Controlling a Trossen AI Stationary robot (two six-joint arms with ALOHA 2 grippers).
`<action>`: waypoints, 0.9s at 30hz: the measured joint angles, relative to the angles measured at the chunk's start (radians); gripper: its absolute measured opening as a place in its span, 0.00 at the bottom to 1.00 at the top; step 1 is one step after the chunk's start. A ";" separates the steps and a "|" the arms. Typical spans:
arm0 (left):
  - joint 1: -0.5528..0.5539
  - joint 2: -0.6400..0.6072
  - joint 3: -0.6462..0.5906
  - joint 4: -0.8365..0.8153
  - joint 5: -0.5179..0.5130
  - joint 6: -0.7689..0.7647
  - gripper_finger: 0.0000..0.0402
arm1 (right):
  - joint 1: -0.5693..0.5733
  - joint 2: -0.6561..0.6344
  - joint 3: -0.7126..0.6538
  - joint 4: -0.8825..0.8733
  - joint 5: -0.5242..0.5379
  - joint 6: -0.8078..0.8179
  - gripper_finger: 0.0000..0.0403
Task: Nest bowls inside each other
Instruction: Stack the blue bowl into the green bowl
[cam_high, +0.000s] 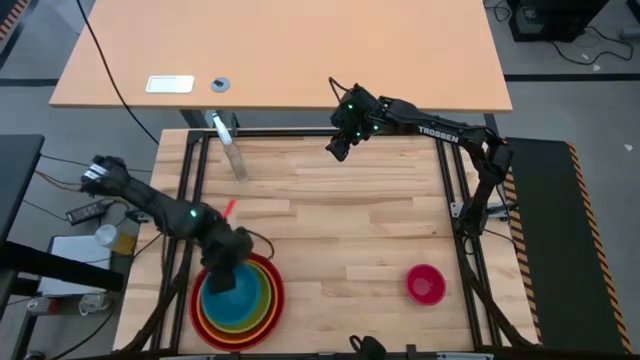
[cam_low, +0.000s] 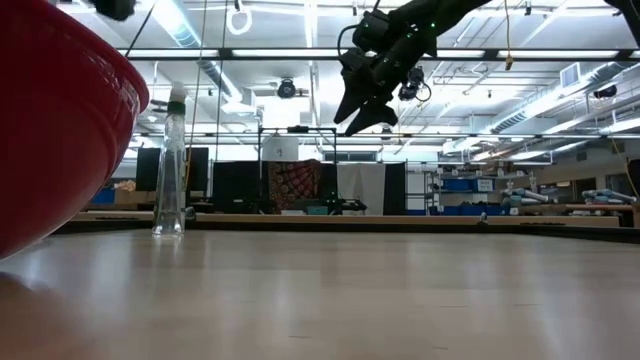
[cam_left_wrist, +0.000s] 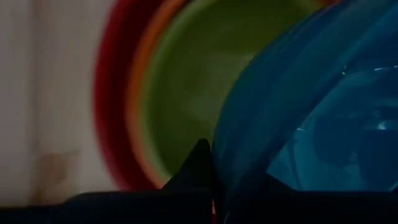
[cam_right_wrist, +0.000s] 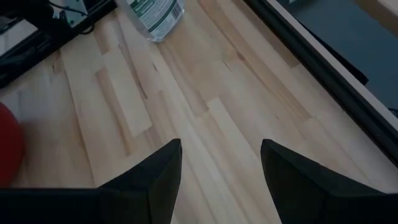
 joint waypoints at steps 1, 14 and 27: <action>-0.010 0.021 0.000 -0.015 -0.031 -0.001 0.02 | 0.000 0.000 0.000 0.000 0.000 0.000 0.56; -0.029 0.210 -0.001 -0.017 -0.096 0.007 0.02 | 0.037 0.000 0.000 -0.019 -0.027 0.000 0.56; -0.032 0.195 0.014 0.075 0.097 0.047 0.02 | 0.047 0.000 0.000 -0.013 -0.034 0.000 0.56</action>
